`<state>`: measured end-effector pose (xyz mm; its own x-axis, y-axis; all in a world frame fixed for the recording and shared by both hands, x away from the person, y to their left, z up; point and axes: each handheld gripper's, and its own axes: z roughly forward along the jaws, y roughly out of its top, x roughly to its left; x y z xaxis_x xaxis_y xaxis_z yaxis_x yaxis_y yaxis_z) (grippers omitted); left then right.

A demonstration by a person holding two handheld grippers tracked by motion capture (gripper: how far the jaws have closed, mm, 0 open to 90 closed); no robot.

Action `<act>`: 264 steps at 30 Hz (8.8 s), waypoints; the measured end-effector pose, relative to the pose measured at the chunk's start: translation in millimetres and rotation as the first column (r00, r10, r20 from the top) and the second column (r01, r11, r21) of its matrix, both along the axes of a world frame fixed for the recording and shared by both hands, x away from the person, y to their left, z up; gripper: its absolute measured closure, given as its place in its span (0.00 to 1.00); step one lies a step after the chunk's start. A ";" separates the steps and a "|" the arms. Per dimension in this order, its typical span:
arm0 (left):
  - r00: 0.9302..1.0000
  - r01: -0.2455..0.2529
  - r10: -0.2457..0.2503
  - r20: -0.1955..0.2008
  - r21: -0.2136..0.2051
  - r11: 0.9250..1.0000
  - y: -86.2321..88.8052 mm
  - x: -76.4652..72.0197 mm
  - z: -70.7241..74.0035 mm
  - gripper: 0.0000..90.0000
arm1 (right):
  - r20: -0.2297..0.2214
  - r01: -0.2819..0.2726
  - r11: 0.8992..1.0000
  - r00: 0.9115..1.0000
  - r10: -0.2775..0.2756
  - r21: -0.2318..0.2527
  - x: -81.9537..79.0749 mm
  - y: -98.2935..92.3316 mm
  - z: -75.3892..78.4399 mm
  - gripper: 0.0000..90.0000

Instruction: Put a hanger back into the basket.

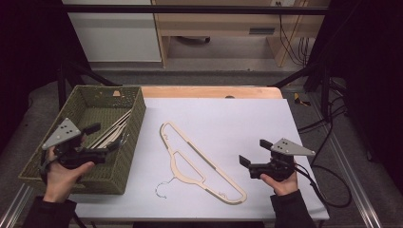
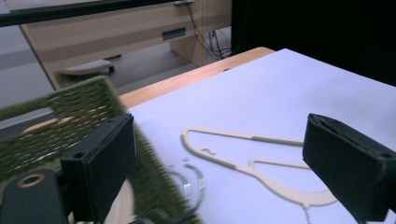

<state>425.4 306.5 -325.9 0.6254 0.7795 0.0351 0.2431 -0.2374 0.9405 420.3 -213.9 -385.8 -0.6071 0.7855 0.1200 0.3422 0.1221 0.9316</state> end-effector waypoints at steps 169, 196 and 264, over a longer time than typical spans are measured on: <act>0.965 0.182 -0.153 -0.212 0.122 0.976 -129.0 -6.4 -51.8 0.54 | -0.132 -0.411 0.848 0.911 0.390 -0.335 16.7 155.8 -60.5 0.85; 0.977 0.180 -0.172 -0.127 0.054 0.982 -98.4 -5.0 -48.1 0.12 | -0.036 -0.183 0.936 0.983 0.181 -0.300 26.7 82.5 -12.1 0.97; 0.903 0.362 -0.331 -0.273 0.069 0.930 -139.7 -2.8 -47.9 0.96 | 0.042 -0.236 0.967 0.970 0.241 -0.094 6.5 70.8 12.5 0.30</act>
<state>422.5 166.8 -373.8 0.8549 0.5121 -0.0830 0.3510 -0.4531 0.8195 426.8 -143.0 -373.4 -0.7816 0.6235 0.0200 0.2438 0.2757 0.9298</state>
